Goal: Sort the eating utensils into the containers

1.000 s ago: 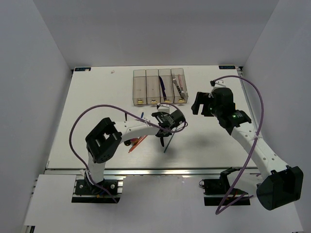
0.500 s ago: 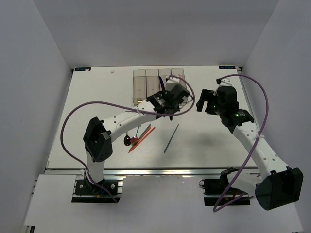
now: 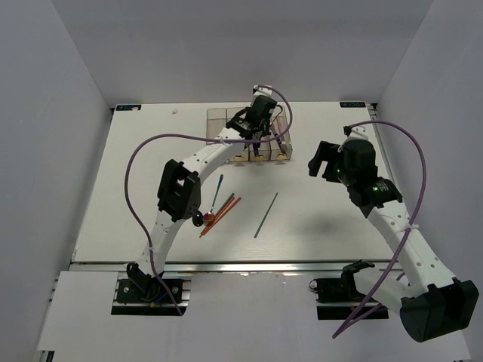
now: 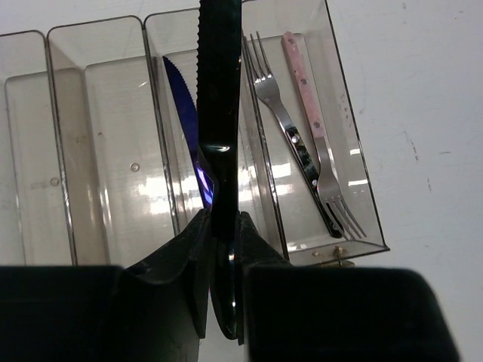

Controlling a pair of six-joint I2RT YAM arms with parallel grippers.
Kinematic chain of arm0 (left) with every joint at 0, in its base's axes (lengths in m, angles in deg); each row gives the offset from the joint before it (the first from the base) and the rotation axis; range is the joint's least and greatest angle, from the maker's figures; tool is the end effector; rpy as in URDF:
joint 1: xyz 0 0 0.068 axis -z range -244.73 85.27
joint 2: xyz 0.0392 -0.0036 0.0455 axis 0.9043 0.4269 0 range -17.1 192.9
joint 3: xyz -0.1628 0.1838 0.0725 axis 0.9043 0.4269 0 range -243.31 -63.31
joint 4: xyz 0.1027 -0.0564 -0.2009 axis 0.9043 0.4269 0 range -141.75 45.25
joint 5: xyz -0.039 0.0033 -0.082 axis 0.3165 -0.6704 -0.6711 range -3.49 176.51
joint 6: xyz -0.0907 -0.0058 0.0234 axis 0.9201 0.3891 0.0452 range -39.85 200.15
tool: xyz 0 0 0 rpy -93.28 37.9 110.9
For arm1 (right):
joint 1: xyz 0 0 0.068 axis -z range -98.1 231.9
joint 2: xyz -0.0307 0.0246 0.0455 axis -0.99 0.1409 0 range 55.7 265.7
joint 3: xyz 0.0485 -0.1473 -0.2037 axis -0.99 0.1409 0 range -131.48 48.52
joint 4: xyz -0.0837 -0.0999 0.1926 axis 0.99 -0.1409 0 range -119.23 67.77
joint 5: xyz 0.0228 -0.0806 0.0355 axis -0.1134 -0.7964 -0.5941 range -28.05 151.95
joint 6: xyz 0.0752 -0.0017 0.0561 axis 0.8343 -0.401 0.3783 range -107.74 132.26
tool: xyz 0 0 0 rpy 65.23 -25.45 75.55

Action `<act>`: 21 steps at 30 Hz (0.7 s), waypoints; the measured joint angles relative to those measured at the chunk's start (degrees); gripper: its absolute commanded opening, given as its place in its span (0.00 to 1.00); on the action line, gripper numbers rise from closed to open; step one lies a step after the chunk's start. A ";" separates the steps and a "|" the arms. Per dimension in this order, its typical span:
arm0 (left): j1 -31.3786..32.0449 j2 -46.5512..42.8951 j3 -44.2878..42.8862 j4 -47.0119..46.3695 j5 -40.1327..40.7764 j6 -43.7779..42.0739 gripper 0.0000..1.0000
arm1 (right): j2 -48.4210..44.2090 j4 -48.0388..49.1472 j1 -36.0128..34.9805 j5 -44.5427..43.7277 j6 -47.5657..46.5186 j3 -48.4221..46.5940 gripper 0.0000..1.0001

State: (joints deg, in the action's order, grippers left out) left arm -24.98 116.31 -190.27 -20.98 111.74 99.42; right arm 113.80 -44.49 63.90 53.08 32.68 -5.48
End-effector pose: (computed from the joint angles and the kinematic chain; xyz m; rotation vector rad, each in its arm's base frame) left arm 0.4295 -0.3102 0.2372 0.1464 2.1466 -0.1062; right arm 0.2405 0.0644 0.2974 0.1406 2.0305 0.2662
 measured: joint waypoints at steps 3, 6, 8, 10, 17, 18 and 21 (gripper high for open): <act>-1.03 0.96 0.87 -3.45 -1.86 -1.16 0.00 | -0.39 -0.48 0.00 0.72 0.17 0.59 0.89; -1.73 0.96 2.47 -7.34 -3.39 -1.75 0.00 | -1.07 -0.35 -0.02 1.70 0.17 0.98 0.89; -2.21 0.98 3.50 -9.55 -3.91 -2.14 0.00 | -1.88 -0.50 -0.02 2.10 0.17 1.42 0.89; -2.69 1.31 3.61 -10.58 -4.39 -2.34 0.00 | -2.43 -0.63 -0.02 2.49 0.15 1.46 0.89; -3.87 4.00 3.52 -12.72 -4.72 -2.19 0.13 | -2.54 -0.24 -0.02 2.89 0.15 1.62 0.89; -3.98 4.35 3.67 -12.76 -4.79 -2.03 0.16 | -2.34 -0.22 -0.02 2.97 0.17 1.68 0.89; -4.17 4.79 5.35 -12.87 -4.74 -1.64 0.35 | -1.33 -0.20 -0.02 3.08 0.17 2.19 0.89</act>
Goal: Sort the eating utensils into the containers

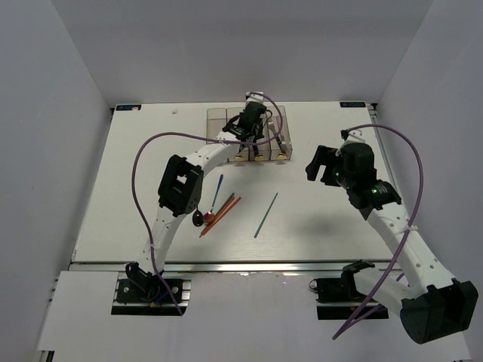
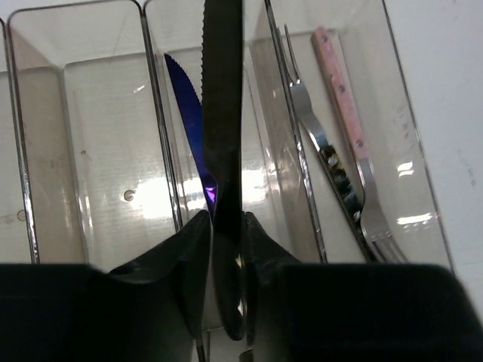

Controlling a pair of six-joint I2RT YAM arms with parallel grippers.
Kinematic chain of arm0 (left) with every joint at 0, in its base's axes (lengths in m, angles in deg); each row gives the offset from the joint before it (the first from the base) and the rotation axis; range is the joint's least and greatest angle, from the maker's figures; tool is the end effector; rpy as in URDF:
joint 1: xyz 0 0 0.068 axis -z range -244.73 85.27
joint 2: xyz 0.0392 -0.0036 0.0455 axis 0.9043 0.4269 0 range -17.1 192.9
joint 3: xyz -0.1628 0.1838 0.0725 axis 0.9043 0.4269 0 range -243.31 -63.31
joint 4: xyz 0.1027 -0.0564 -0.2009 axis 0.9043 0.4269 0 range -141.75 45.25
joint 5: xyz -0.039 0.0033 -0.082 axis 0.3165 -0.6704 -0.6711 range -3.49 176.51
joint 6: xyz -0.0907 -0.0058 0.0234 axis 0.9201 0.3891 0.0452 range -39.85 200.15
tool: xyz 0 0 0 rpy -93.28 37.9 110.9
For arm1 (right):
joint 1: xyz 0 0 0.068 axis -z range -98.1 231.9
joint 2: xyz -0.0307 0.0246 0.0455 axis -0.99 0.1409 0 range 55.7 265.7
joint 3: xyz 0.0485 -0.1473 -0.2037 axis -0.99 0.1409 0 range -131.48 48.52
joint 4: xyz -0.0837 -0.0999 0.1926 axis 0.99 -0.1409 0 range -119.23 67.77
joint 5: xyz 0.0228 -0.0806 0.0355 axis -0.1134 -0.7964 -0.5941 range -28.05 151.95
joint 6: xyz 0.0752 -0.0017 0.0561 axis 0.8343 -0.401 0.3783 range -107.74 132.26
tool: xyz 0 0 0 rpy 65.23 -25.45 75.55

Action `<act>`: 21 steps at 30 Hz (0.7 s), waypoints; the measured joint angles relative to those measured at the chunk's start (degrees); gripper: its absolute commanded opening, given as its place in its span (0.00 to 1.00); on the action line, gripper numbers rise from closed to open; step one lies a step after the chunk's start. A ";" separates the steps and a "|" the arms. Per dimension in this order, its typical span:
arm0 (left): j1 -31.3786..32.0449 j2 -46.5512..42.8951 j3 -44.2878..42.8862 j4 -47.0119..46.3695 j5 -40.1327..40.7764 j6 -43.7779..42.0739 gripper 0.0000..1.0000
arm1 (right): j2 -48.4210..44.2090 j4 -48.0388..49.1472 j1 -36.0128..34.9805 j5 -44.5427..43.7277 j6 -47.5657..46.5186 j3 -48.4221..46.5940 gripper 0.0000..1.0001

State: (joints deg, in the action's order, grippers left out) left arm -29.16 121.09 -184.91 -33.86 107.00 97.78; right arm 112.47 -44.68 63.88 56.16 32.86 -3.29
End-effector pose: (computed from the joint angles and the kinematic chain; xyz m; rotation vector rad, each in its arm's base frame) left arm 0.4665 -0.2971 0.1876 0.1316 2.1297 -0.1574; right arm 0.2344 0.0672 0.2882 0.1096 2.0586 0.3158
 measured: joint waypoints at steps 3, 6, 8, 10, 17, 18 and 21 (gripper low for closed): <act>0.00 0.00 1.70 0.04 -0.20 0.20 0.62 | 0.83 -0.09 0.00 0.00 -0.02 0.28 0.89; 0.00 -0.17 2.45 -0.24 -0.79 0.72 0.81 | 0.87 -0.02 0.00 0.00 -0.02 0.28 0.89; 0.00 -1.22 3.61 -0.44 -1.53 1.38 0.90 | 0.94 -0.07 0.00 -0.02 -0.02 0.28 0.89; 0.02 -3.10 4.81 -0.31 -2.21 1.68 0.98 | 1.03 -0.11 0.02 -0.02 -0.02 0.26 0.89; 3.10 -20.83 13.40 4.83 -2.80 2.43 0.98 | 0.83 -1.11 0.00 -0.04 -0.20 -0.17 0.89; 4.87 -24.00 15.72 6.05 -2.19 2.54 0.98 | 0.74 -1.68 0.00 -0.04 -0.24 -0.37 0.89; 12.00 -30.73 23.28 7.50 -1.46 3.65 0.93 | -0.07 -2.54 0.02 -0.13 -0.22 -0.61 0.89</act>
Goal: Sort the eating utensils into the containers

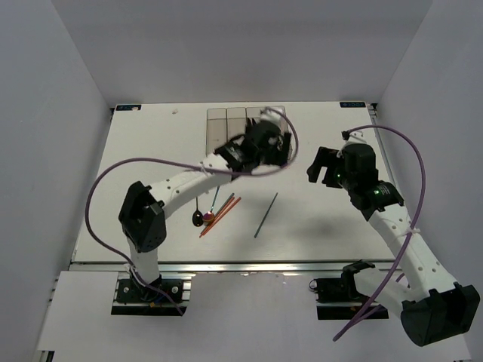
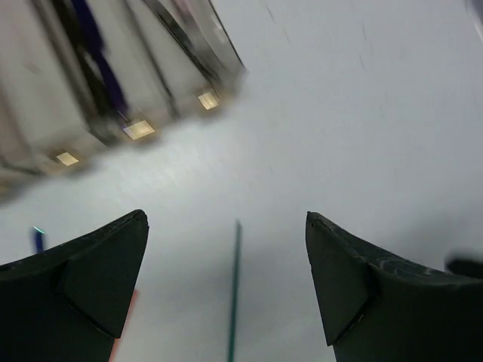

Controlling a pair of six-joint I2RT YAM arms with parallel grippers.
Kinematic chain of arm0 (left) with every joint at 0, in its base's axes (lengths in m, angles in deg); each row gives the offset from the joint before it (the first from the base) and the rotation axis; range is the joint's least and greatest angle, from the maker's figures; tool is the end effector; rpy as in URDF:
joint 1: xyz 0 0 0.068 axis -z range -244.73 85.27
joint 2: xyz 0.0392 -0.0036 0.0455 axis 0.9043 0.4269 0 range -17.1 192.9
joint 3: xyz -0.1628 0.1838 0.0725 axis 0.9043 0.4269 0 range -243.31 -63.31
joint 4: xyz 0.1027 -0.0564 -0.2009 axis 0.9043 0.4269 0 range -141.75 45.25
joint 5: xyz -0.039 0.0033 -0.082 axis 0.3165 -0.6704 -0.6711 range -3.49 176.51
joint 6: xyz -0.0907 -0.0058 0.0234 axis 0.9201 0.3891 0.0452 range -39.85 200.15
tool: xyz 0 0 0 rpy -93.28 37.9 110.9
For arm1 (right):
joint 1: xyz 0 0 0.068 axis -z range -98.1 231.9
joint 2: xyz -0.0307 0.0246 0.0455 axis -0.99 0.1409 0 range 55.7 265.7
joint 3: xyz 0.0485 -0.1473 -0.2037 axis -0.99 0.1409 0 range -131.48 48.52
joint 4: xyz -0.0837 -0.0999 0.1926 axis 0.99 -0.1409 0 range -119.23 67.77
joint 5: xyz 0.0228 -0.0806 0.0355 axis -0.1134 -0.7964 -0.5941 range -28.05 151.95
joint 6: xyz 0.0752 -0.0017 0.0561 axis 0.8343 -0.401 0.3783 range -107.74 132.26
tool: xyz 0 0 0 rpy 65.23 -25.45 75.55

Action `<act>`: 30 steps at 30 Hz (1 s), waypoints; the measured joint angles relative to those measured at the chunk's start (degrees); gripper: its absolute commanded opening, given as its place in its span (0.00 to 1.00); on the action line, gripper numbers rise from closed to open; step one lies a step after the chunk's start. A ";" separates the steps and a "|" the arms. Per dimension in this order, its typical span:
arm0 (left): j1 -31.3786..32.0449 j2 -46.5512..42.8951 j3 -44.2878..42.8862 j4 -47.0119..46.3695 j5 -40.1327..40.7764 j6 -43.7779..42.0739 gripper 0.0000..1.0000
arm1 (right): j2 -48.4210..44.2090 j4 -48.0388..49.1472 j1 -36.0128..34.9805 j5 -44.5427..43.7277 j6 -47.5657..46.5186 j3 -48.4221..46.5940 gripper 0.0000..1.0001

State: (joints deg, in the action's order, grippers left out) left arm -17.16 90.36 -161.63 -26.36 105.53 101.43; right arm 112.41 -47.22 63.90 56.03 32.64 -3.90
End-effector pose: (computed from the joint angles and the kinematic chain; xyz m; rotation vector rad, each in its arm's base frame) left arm 0.3183 -0.3073 0.2867 0.3041 2.1342 -0.3417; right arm 0.2314 0.0660 0.2861 0.1066 2.0902 0.3006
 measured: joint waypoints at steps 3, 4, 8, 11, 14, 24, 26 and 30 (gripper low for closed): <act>7.72 -1.31 8.46 0.94 -1.68 1.36 0.84 | -2.08 -1.49 -0.02 -0.15 0.02 0.00 0.89; 9.66 -0.11 10.12 2.01 -1.99 1.62 0.79 | -2.89 -2.03 -0.02 -0.13 0.02 -0.04 0.89; 12.96 6.97 13.07 7.08 -2.16 2.36 0.75 | -4.94 -3.56 -0.02 -0.13 0.07 -0.28 0.89; 12.98 9.35 15.28 9.77 -1.51 3.02 0.74 | -5.95 -4.63 0.00 -0.13 0.04 -0.28 0.89; 12.87 8.13 16.17 9.88 -0.37 3.87 0.62 | -6.64 -5.44 -0.02 -0.15 -0.02 -0.28 0.89; 13.14 5.49 22.36 5.77 -3.56 6.75 0.32 | -6.73 -5.60 -0.02 -0.33 -0.28 -0.28 0.89; 13.16 4.70 23.65 4.76 -4.68 7.30 0.23 | -6.73 -5.60 -0.02 -0.31 -0.26 -0.31 0.89; 13.14 4.42 24.57 2.84 -6.91 7.93 0.00 | -6.73 -5.60 -0.02 -0.28 -0.26 -0.31 0.89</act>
State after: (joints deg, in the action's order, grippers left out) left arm -4.02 94.78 -137.07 -23.52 98.63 109.36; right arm 105.67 -52.82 63.88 55.75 32.38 -4.21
